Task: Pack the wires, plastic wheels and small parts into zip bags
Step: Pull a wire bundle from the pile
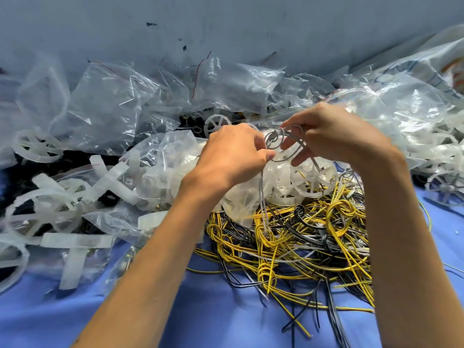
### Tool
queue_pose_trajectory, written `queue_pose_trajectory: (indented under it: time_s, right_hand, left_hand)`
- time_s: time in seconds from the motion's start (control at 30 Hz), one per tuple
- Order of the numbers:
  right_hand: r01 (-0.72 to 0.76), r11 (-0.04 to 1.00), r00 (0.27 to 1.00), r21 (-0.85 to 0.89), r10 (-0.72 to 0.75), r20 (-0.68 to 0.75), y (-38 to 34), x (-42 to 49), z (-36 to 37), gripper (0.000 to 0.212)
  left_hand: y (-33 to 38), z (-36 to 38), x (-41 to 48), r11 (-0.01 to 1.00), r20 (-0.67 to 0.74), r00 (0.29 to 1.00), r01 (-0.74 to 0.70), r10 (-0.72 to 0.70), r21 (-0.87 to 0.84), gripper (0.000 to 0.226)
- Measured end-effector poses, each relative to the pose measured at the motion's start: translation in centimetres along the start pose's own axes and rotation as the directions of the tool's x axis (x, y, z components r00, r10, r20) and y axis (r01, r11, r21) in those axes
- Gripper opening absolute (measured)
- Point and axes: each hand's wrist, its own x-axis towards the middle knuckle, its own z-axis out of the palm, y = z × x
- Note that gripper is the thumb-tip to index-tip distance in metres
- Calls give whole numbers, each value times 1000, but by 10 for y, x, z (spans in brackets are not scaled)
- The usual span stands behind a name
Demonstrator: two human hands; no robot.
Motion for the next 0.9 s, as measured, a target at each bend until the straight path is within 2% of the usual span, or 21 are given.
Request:
queue_pose_trajectory:
  time_s: [0.13, 0.2, 0.27, 0.3, 0.37, 0.43, 0.5, 0.67, 0.8, 0.9]
  right_hand:
    - [78, 993, 991, -90, -67, 119, -11, -7, -4, 26]
    - [134, 991, 966, 21, -135, 219, -15, -13, -6, 28]
    - [108, 968, 938, 227, -175, 301, -17, -18, -8, 29]
    - [91, 957, 931, 274, -179, 318, -18, -20, -9, 33]
    - [127, 966, 939, 223, -190, 287, -15, -18, -8, 38]
    - [204, 967, 942, 151, -236, 239, -14, -14, -6, 30]
    - [249, 957, 931, 149, -279, 236, -10, -12, -4, 23]
    - [224, 945, 940, 239, -274, 205, -2, -2, 7, 38]
    - [254, 947, 950, 195, -283, 134, -2, 3, 10, 74]
    - [232, 959, 956, 163, -256, 145, 2, 3, 5, 65]
  left_hand:
    - [-3, -3, 0, 999, -69, 997, 29, -31, -31, 20]
    - [-4, -5, 1, 999, -133, 990, 38, -42, -31, 22]
    - [-5, -6, 2, 998, -186, 981, 48, -55, -42, 21]
    - [-5, -6, 2, 997, -203, 977, 51, -61, -55, 20]
    - [-7, -6, 4, 995, -213, 975, 46, -63, -83, 21]
    - [-8, -6, 4, 996, -208, 977, 30, -48, -87, 28]
    - [-8, -6, 5, 993, -190, 981, 4, -27, -118, 23]
    - [-9, -5, 5, 969, -140, 990, -16, -20, -247, 10]
    - [-13, -9, 6, 944, -28, 999, 35, -47, -327, 10]
    - [-19, -16, 5, 930, -22, 997, 61, -74, -362, 16]
